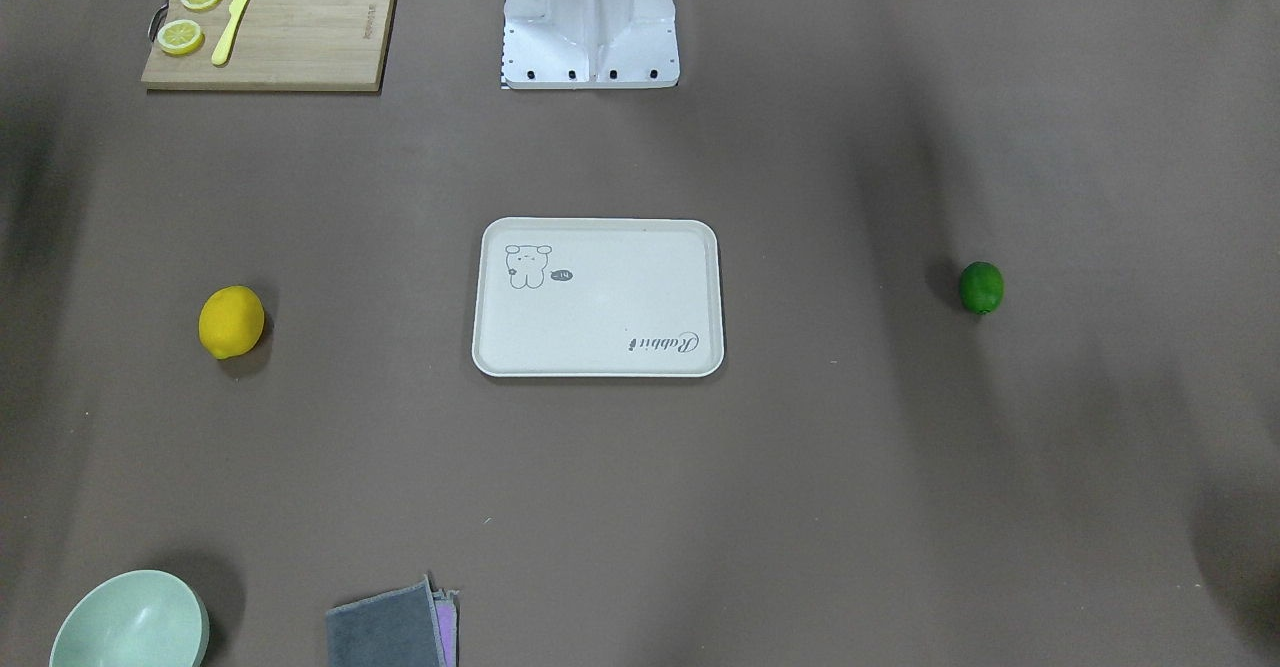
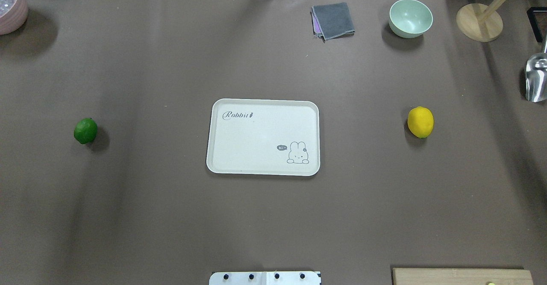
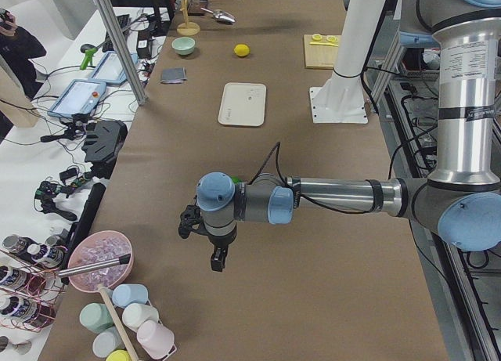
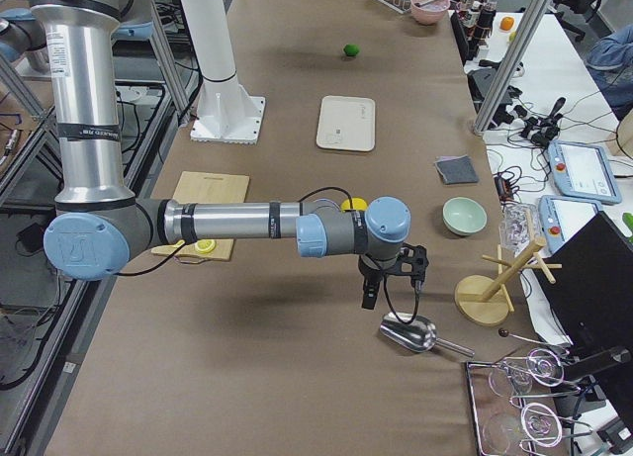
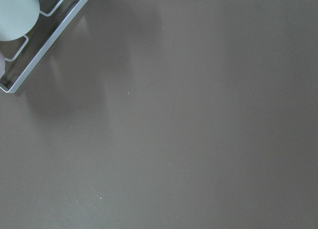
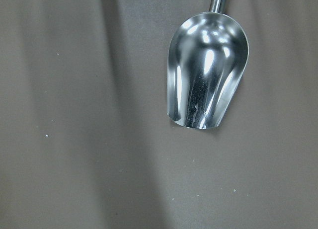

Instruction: Place all lemons on tray

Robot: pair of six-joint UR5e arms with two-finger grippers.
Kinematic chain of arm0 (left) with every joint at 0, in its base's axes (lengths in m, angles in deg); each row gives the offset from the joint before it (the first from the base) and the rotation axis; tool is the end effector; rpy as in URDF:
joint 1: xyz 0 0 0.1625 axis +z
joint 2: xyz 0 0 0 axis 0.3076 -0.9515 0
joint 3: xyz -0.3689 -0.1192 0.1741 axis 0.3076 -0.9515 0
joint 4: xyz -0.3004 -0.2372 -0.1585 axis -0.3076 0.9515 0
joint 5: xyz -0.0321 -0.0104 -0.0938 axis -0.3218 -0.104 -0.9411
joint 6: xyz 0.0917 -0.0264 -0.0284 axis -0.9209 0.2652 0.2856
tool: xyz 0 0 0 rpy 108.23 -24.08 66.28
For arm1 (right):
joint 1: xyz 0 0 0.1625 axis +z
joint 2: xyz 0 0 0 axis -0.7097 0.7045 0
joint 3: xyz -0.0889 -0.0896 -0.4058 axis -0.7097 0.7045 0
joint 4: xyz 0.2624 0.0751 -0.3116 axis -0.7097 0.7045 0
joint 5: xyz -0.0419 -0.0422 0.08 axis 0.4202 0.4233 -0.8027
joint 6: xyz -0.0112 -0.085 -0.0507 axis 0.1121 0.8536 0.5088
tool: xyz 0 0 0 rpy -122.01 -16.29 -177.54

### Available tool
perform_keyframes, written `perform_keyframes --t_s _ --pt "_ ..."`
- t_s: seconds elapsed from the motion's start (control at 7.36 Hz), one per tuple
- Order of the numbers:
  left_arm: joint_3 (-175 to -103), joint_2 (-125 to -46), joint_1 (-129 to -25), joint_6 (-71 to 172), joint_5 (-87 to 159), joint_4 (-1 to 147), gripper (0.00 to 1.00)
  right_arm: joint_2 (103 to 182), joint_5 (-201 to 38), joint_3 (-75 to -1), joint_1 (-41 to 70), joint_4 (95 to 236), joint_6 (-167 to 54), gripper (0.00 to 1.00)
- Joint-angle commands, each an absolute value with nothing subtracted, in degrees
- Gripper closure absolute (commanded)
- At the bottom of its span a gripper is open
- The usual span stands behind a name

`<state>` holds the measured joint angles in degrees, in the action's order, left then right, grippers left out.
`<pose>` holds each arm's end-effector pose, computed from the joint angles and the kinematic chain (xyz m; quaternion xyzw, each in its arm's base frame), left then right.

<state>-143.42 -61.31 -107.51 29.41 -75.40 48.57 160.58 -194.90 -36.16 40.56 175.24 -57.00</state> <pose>-0.0621 -0.4627 0.6474 0.0449 0.3646 0.0673 0.9277 0.0232 -0.5179 0.6230 -0.0169 -0.3964 0.0767 0.9147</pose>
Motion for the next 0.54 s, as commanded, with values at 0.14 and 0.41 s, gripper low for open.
perform_keyframes --t_s 0.14,0.41 --pt "-143.55 -61.16 -107.56 29.67 -75.45 48.96 0.02 160.52 -195.13 -37.51 40.66 177.54 -57.00 0.00" --pt "-143.29 -61.33 -107.47 29.58 -75.45 48.96 0.02 160.44 -195.30 -37.17 40.40 177.72 -57.00 0.00"
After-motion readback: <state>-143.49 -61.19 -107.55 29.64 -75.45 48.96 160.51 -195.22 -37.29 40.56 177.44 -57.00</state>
